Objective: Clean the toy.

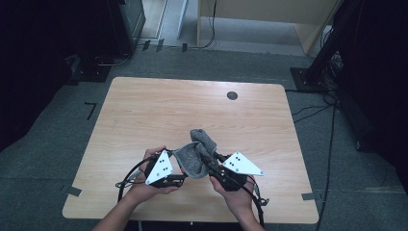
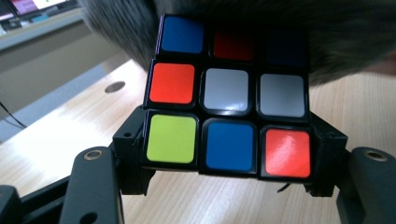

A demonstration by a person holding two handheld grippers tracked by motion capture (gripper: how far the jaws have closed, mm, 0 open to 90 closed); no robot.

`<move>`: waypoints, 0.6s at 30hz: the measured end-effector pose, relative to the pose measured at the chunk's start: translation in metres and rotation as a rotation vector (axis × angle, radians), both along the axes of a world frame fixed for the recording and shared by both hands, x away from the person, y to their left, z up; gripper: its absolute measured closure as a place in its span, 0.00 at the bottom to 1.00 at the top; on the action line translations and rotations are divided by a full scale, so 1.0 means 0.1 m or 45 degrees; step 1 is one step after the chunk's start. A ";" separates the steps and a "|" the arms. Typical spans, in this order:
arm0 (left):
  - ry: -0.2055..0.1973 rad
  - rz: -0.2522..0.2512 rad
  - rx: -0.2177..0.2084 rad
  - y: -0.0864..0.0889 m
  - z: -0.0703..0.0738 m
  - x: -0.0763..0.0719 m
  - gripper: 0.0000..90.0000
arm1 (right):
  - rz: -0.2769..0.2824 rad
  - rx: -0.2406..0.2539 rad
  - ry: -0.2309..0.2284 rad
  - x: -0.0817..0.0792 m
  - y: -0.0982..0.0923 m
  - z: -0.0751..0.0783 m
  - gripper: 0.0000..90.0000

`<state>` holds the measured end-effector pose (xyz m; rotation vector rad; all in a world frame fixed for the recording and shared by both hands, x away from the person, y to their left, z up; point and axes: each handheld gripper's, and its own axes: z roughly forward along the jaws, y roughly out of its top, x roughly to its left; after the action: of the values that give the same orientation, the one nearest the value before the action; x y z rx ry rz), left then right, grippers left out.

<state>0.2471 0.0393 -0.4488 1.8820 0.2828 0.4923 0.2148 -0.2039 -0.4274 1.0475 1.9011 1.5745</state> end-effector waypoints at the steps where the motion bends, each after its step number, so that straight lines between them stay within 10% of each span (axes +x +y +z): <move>1: 0.011 -0.012 -0.036 0.02 0.02 0.00 0.37 | -0.013 -0.020 0.034 0.03 -0.02 -0.03 0.80; 5: 0.026 0.004 -0.061 0.05 0.04 0.04 0.37 | -0.053 -0.049 0.115 0.12 -0.10 -0.13 0.80; 11: 0.027 0.030 0.018 0.00 -0.04 0.05 0.37 | -0.004 0.045 -0.010 0.00 -0.09 0.07 0.80; 18: 0.026 -0.032 -0.082 0.05 0.05 0.00 0.37 | -0.016 0.027 -0.007 -0.01 -0.01 -0.02 0.80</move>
<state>0.2472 0.0441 -0.4440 1.8269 0.2844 0.4423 0.2136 -0.2047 -0.4291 1.0613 1.8745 1.5924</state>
